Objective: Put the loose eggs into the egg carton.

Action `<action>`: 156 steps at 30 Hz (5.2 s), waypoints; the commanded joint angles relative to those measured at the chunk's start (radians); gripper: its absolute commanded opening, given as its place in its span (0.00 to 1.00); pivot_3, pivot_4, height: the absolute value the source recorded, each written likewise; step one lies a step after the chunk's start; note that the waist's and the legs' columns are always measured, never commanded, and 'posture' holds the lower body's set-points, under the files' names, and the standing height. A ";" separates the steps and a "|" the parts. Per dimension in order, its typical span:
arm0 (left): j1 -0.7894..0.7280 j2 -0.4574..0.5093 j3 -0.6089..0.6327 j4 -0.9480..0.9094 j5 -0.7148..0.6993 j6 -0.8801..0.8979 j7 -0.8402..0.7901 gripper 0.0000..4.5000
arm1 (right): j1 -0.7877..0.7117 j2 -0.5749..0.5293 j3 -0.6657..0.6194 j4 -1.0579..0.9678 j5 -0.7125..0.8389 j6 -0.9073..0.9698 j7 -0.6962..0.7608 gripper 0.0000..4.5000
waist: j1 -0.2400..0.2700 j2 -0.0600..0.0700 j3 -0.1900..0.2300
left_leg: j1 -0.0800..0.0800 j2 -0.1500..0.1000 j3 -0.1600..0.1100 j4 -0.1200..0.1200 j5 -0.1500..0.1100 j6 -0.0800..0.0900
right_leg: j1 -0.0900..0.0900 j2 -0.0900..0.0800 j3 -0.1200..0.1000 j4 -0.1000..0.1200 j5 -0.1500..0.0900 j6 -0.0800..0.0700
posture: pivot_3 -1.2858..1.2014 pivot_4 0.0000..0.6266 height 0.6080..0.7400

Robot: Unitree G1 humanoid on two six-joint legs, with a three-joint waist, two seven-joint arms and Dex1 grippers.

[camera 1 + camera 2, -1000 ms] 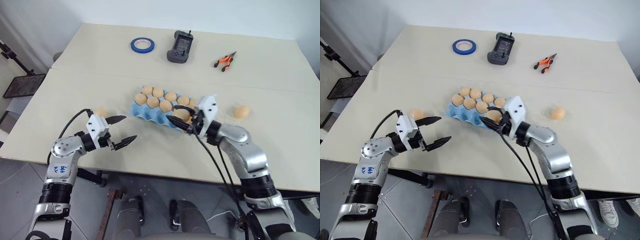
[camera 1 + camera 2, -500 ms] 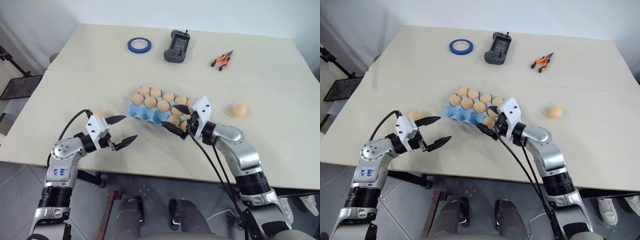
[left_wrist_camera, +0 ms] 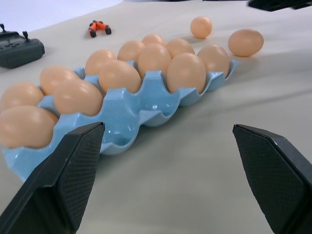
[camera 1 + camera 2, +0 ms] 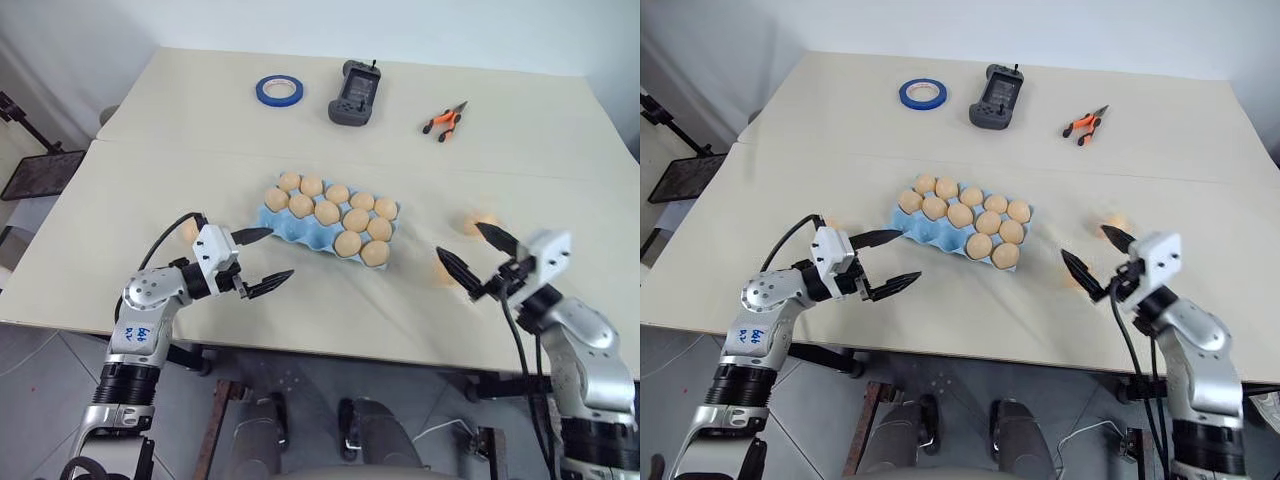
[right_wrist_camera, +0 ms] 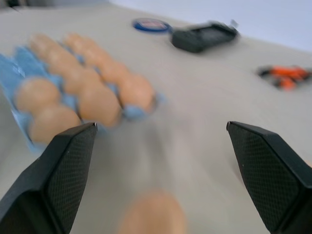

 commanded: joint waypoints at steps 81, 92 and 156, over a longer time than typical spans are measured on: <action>0.197 0.031 0.169 -0.180 -0.076 0.070 0.119 1.00 | -0.621 0.276 0.540 0.243 -0.189 0.148 -0.045 0.99 | -0.013 0.000 -0.001 | -0.001 0.000 0.000 -0.004 0.000 -0.001 | -0.003 -0.003 0.000 -0.001 0.001 -0.001 | 0.52 0.24 1.00; 0.090 0.018 0.089 -0.086 -0.067 0.050 0.039 1.00 | -0.226 0.038 0.170 -0.025 -0.025 0.053 0.013 0.99 | 0.002 0.000 -0.002 | -0.001 -0.002 0.001 -0.007 -0.001 0.000 | 0.000 -0.003 0.000 -0.007 0.001 0.000 | 0.52 0.24 1.00; 0.213 0.050 0.235 -0.165 -0.099 0.084 0.152 1.00 | -0.714 0.243 0.492 0.228 -0.098 0.267 0.017 0.42 | -0.034 0.002 -0.001 | 0.001 0.002 0.000 0.001 0.002 -0.003 | -0.003 -0.002 0.001 0.009 -0.001 -0.002 | 0.52 0.24 1.00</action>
